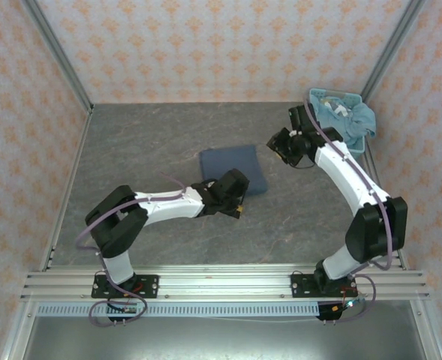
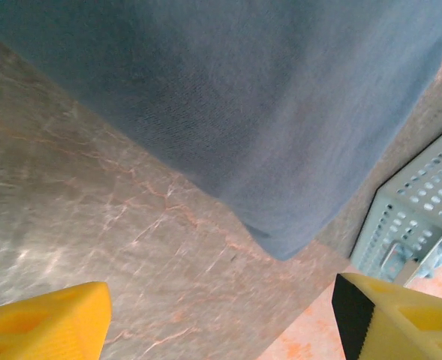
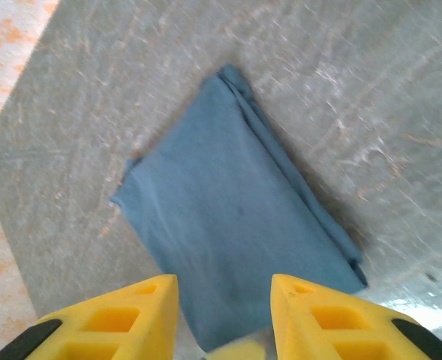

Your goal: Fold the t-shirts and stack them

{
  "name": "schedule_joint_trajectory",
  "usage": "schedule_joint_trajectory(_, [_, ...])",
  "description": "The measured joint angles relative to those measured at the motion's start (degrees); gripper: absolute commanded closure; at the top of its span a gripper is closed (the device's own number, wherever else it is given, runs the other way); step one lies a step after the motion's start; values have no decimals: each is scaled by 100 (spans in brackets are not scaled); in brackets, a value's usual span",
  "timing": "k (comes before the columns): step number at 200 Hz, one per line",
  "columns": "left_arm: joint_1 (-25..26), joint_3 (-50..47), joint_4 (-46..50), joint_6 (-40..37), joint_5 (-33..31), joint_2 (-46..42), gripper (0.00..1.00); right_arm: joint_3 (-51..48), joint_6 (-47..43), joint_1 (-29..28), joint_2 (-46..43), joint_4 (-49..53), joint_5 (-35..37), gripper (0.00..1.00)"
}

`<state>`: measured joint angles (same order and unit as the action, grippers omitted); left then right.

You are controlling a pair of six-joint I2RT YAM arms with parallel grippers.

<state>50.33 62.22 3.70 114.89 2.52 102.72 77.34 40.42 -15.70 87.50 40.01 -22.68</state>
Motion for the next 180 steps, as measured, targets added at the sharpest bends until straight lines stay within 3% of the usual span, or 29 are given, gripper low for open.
schedule_joint_trajectory(61, [20,170,-566,116,-675,662,44,-684,-2,0,-833,216,-24,63])
schedule_joint_trajectory(93, [-79,422,-595,116,-776,1040,71,-837,0,2,-1071,223,-87,63])
schedule_joint_trajectory(125, [-275,457,-570,116,-844,1119,89,-984,7,2,-1137,247,-131,63])
schedule_joint_trajectory(158, [-787,450,-573,116,-859,1119,94,-1003,24,2,-1224,264,-131,63])
schedule_joint_trajectory(180, [-1412,315,-575,101,-841,1025,95,-1012,31,2,-1327,278,-131,63])
